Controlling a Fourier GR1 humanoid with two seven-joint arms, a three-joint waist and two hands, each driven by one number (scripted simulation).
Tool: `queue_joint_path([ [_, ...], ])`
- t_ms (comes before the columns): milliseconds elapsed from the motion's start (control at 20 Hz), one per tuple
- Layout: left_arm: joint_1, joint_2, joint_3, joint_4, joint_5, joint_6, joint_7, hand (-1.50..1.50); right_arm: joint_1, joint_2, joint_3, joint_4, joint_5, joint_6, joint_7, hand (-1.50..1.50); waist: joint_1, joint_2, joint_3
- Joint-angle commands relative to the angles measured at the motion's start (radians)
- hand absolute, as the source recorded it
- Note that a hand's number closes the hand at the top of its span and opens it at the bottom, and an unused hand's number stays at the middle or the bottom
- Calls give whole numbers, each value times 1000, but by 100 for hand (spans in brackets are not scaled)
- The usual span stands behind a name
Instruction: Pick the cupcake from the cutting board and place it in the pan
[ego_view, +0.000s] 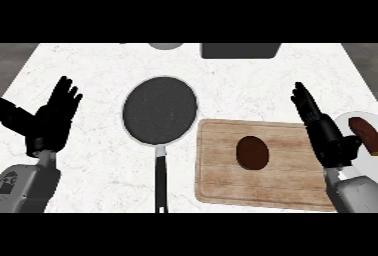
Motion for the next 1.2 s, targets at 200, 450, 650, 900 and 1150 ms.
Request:
queue_joint_path([
  [200,-50,10,-72,-62,-68,-26,-25,0,-247,62,60,-111,-261,437,-43,150,85,42,-2],
  [450,13,28,-76,-113,-63,-43,-1,0,-222,-203,-60,32,-98,666,-385,150,29,41,-4],
  [650,1,-7,-89,-118,-84,-9,8,0,-243,-289,-88,254,42,786,-583,-150,25,46,-6],
  [900,27,-30,-128,-148,-110,0,19,0,-373,-377,-65,293,210,796,-725,-150,34,45,-6],
  [1150,38,2,-77,-181,-81,-28,47,0,-456,-336,16,267,298,770,-700,-150,21,41,-8],
])
